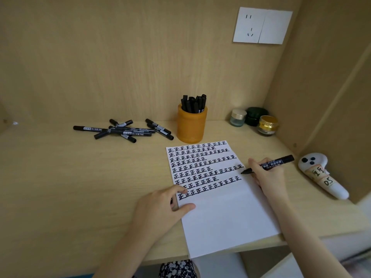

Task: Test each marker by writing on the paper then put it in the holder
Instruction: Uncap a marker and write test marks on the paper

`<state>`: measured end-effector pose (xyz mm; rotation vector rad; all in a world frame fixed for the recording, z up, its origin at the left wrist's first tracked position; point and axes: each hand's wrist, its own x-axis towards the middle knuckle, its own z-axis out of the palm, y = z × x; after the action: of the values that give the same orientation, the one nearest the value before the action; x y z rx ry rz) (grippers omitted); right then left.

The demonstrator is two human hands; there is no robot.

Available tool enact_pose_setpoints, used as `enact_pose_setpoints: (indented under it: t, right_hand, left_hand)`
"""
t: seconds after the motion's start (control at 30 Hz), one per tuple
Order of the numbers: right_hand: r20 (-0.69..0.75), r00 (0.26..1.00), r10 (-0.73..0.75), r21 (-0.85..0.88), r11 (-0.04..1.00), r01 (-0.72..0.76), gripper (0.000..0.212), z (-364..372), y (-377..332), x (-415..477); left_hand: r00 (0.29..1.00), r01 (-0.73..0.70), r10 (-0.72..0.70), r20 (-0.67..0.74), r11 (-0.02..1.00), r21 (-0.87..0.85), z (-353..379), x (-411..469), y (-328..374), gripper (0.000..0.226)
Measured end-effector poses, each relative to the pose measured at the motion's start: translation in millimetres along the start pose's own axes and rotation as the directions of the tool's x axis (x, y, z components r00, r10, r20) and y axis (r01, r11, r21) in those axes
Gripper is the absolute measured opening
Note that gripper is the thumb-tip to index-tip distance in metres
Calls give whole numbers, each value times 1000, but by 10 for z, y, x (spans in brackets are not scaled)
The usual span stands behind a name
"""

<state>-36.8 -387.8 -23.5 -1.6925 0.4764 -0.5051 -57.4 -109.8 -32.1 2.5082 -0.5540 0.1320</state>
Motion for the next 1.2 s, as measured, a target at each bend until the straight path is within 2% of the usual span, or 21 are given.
enact_pose_setpoints:
  t: [0.17,0.77,1.03,1.2]
  right_hand:
    - [-36,999,-11,-9,1000,11,32,-4,43,33]
    - [-30,997,-70,-51,996,69,31,-4,100,71]
    - [-50,998,-40,-16,999,39,29,-5,74,46]
    - [-18,999,-35,-56,998,34,27,-1,73,48]
  left_hand:
    - [1000,0,0,-5,1000,-10,33,2,-39,43]
    - [1000,-5,5,-2,1000,22,33,11,-26,47]
    - [1000,-13,13,-12,1000,25,36,-1,-30,48]
    - [1000,-13,13,-12,999,36,32,10,-19,46]
